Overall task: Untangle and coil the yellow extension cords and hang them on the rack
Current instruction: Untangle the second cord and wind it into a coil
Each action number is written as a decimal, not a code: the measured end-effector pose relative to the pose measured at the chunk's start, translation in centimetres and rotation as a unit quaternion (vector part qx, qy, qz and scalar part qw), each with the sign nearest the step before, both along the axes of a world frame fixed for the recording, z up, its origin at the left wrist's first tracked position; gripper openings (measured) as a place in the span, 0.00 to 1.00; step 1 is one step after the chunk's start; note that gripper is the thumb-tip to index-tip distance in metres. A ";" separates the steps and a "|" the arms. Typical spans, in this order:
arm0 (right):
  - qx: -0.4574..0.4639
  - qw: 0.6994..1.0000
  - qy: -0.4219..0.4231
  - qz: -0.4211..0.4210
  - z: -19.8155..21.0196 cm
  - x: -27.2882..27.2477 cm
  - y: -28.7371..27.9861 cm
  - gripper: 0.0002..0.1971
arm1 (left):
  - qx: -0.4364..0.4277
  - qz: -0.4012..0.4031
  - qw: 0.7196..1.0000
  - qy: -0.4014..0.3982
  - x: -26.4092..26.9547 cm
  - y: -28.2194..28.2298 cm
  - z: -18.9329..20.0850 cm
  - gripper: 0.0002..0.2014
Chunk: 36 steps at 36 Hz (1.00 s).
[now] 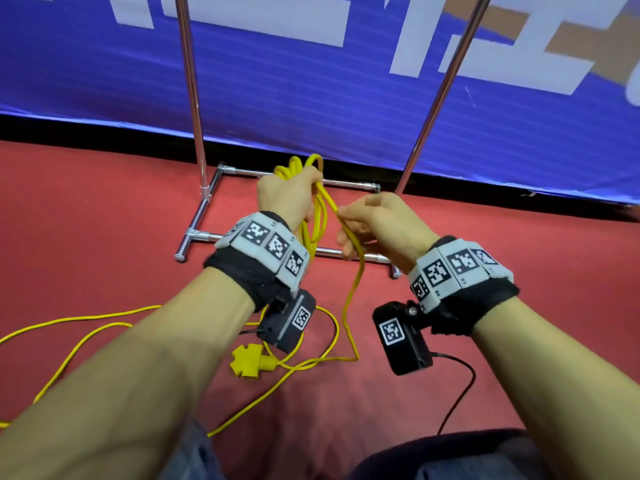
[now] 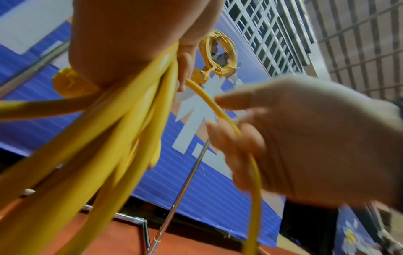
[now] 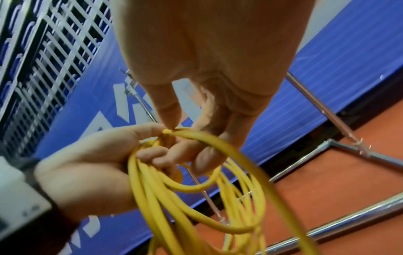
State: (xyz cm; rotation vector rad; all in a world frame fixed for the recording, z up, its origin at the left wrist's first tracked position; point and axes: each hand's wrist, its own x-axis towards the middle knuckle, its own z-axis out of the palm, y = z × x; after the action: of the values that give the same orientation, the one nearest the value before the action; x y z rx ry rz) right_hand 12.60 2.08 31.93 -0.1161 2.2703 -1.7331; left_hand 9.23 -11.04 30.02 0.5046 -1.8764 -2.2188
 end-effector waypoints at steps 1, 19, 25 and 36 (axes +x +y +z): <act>0.017 1.000 -0.010 0.018 -0.3 0.2 0.4 0.09 | 0.010 0.013 1.000 -0.002 -0.3 -0.5 0.1 0.19; 0.060 0.992 0.107 -0.006 -1.3 -0.9 -0.9 0.19 | 0.139 -0.068 0.988 -0.022 0.3 0.7 -0.9 0.10; 0.003 0.998 0.005 0.068 -1.1 0.3 0.3 0.17 | 0.150 -0.056 0.987 0.012 -1.0 -1.2 -0.4 0.11; 0.018 0.995 0.017 0.093 -1.6 0.7 1.1 0.14 | 0.180 -0.032 0.983 0.022 -1.5 -3.7 -0.1 0.16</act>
State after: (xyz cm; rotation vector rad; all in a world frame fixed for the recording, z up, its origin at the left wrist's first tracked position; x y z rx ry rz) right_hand 13.31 3.18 30.35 -0.3402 2.2349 -1.6064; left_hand 7.75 -14.72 29.92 0.4499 -1.4932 -2.6026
